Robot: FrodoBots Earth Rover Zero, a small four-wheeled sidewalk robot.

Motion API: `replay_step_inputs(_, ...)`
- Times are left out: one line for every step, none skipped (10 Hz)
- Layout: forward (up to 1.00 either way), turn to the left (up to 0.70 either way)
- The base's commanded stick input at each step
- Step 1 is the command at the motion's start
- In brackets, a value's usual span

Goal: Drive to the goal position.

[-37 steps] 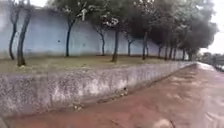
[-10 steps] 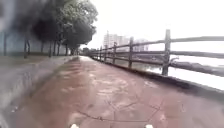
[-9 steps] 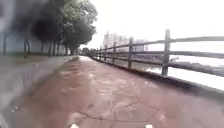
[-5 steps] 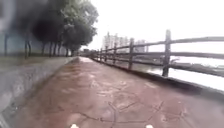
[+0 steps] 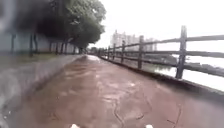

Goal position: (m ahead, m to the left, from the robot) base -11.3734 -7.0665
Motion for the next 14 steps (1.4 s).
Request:
replay_step_inputs(0.85, 0.2)
replay_step_inputs(0.85, 0.03)
replay_step_inputs(0.85, 0.03)
replay_step_inputs(0.85, 0.03)
replay_step_inputs(0.85, 0.03)
replay_step_inputs(0.85, 0.03)
replay_step_inputs(0.85, 0.03)
replay_step_inputs(0.85, 0.03)
replay_step_inputs(0.85, 0.03)
replay_step_inputs(0.85, 0.03)
replay_step_inputs(0.85, 0.03)
replay_step_inputs(0.85, 0.03)
replay_step_inputs(0.85, 0.03)
replay_step_inputs(0.85, 0.03)
